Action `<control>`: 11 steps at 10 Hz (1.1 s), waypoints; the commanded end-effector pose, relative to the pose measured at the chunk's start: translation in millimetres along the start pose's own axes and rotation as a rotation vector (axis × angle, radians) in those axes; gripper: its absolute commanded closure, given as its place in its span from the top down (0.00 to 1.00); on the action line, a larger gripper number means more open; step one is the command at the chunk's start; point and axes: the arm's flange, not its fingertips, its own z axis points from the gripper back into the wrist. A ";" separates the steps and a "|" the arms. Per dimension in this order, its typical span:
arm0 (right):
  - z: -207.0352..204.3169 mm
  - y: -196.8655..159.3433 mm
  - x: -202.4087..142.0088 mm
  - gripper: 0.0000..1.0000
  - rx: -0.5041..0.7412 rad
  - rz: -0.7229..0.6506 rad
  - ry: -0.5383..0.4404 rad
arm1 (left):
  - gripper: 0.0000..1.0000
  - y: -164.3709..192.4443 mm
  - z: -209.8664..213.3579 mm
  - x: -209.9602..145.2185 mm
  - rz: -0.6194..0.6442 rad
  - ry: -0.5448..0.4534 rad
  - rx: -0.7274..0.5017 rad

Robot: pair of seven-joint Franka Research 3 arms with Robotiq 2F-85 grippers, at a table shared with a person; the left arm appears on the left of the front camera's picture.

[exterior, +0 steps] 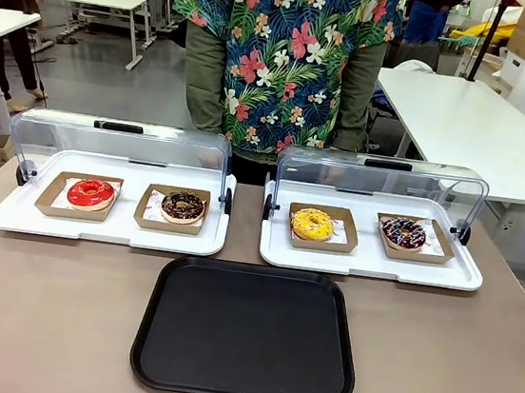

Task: Move the second donut from the left to the tray.
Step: Pick up the Paper togo box containing the Donut indicated by the person and place it on the Handle tray.

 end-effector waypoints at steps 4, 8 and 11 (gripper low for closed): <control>0.2 -1.2 1.5 1.00 0.000 0.016 -0.020 | 1.00 0.2 0.9 1.5 -0.005 0.000 -0.002; 0.2 -1.2 1.5 1.00 0.000 0.016 -0.020 | 1.00 0.2 0.9 1.5 -0.005 0.000 -0.002; 0.2 -1.2 1.5 1.00 0.000 0.016 -0.020 | 1.00 0.2 0.9 1.5 -0.005 0.000 -0.002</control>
